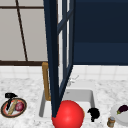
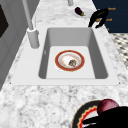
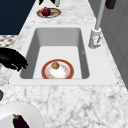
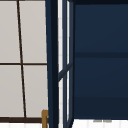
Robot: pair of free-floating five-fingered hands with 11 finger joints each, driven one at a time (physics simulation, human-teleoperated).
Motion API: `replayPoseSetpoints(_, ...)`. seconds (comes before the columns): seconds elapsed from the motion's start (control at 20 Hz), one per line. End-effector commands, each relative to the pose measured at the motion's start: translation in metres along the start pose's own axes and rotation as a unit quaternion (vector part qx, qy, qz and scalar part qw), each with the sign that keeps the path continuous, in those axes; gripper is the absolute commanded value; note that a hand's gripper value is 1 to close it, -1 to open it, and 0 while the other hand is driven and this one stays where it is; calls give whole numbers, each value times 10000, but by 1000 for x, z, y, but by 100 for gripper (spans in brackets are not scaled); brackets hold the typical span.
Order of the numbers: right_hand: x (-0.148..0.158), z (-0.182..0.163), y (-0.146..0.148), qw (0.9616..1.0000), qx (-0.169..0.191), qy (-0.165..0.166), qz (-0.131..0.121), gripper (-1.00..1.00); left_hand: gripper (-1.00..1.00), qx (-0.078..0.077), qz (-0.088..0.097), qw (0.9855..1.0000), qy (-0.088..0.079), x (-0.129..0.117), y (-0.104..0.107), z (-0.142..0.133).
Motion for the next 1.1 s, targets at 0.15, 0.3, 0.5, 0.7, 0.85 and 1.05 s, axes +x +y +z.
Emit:
replayPoseSetpoints(0.15, 0, 0, 0, 10000, 0, 0, 0, 0, -100, -350, -157, 9983, -429, 6, -8, -1)
replayPoseSetpoints(0.3, 0, 0, 0, 10000, 0, 0, 0, 0, -100, -390, -110, 9979, -504, 9, -11, -1)
replayPoseSetpoints(0.5, 0, 0, 0, 10000, 0, 0, 0, 0, -100, -380, -170, 9978, -524, 9, -10, -1)
replayPoseSetpoints(0.7, 0, 0, 0, 10000, 0, 0, 0, 0, -100, -374, -241, 9975, -542, 7, -13, -1)
replayPoseSetpoints(0.85, 0, 0, 0, 10000, 0, 0, 0, 0, -100, -389, -252, 9975, -541, 5, -14, -1)
replayPoseSetpoints(1.05, 0, 0, 0, 10000, 0, 0, 0, 0, -100, -398, -187, 9978, -486, 0, -15, 3)
